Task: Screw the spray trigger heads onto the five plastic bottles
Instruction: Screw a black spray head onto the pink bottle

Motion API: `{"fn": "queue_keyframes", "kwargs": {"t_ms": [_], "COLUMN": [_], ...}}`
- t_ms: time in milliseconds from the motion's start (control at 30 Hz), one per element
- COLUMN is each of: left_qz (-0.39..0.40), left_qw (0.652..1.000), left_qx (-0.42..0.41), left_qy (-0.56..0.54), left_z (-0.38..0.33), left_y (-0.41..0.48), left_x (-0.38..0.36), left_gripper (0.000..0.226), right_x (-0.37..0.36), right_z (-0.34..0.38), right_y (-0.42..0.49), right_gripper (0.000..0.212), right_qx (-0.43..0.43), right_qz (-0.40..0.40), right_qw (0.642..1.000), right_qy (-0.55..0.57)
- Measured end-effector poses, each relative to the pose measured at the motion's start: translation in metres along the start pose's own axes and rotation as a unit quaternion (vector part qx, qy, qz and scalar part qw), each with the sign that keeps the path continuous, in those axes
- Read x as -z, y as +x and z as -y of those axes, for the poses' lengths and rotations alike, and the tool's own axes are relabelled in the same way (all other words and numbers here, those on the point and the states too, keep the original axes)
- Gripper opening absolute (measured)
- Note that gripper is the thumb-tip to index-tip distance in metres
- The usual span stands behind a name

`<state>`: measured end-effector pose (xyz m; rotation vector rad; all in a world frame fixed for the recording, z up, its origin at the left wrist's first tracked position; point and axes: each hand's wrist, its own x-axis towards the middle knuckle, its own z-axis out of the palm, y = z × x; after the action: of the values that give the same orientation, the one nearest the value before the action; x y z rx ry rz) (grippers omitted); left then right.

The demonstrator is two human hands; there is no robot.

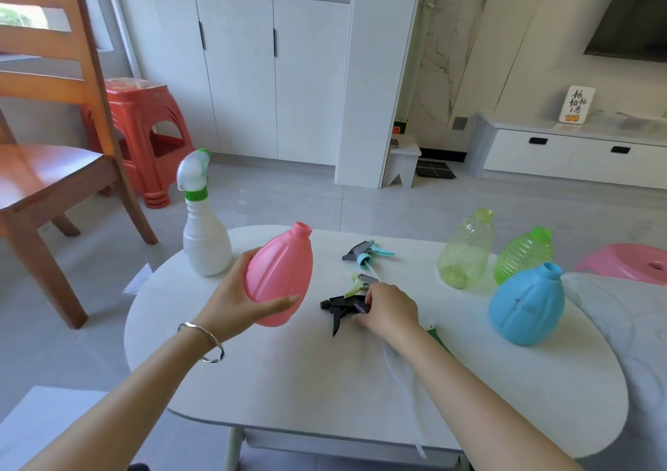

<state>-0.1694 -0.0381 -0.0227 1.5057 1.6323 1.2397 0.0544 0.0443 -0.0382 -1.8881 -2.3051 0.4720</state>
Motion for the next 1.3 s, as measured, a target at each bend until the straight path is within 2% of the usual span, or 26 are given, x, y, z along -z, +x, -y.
{"fn": "queue_keyframes", "kwargs": {"t_ms": [100, 200, 267, 333, 400, 500, 567, 667, 733, 867, 1067, 1133, 1300], "left_qz": [-0.003, -0.013, -0.022, -0.026, -0.025, -0.019, -0.014, -0.006, -0.002, 0.016, 0.030, 0.033, 0.034], "left_qw": [1.000, 1.000, 1.000, 0.999, 0.999, 0.999, 0.999, 0.999, 0.999, 1.000, 1.000, 0.999, 0.999], "left_qx": [-0.003, -0.006, -0.008, -0.012, -0.018, -0.022, -0.024, -0.025, -0.023, -0.010, 0.003, 0.002, 0.000], "left_qy": [0.000, -0.005, -0.013, -0.021, -0.027, -0.029, -0.028, -0.031, -0.029, -0.016, 0.003, 0.002, -0.002], "left_z": [0.001, 0.000, -0.001, -0.003, -0.005, -0.008, -0.009, -0.013, -0.015, -0.017, -0.017, -0.018, -0.019], "left_y": [-0.001, 0.000, 0.001, 0.001, 0.002, 0.003, 0.004, 0.005, 0.007, 0.012, 0.021, 0.022, 0.024], "left_x": [0.002, 0.004, 0.004, 0.002, -0.001, -0.006, -0.011, -0.018, -0.023, -0.033, -0.047, -0.051, -0.059], "left_gripper": [0.099, 0.097, 0.095, 0.093, 0.090, 0.088, 0.085, 0.080, 0.082, 0.096, 0.095, 0.099, 0.098], "right_x": [0.000, 0.011, 0.021, 0.029, 0.036, 0.039, 0.041, 0.050, 0.056, 0.074, 0.102, 0.105, 0.104], "right_z": [0.000, 0.002, 0.004, 0.004, 0.001, -0.005, -0.008, -0.013, -0.017, -0.023, -0.034, -0.037, -0.041], "right_y": [0.002, 0.004, 0.004, 0.005, 0.005, 0.005, 0.005, 0.003, 0.002, 0.002, 0.006, 0.007, 0.010], "right_gripper": [0.013, 0.023, 0.031, 0.023, 0.011, 0.009, 0.013, 0.014, 0.017, 0.019, 0.020, 0.022, 0.027], "right_qx": [-0.020, -0.038, -0.056, -0.081, -0.120, -0.158, -0.163, -0.158, -0.138, -0.062, 0.028, 0.038, 0.035], "right_qz": [0.009, 0.024, 0.022, 0.051, 0.086, 0.080, 0.075, 0.107, 0.128, 0.105, 0.004, -0.015, -0.078], "right_qw": [0.998, 0.959, 0.895, 0.796, 0.713, 0.668, 0.625, 0.570, 0.562, 0.585, 0.480, 0.470, 0.474], "right_qy": [0.067, 0.278, 0.442, 0.598, 0.686, 0.722, 0.760, 0.799, 0.805, 0.802, 0.877, 0.882, 0.876]}}
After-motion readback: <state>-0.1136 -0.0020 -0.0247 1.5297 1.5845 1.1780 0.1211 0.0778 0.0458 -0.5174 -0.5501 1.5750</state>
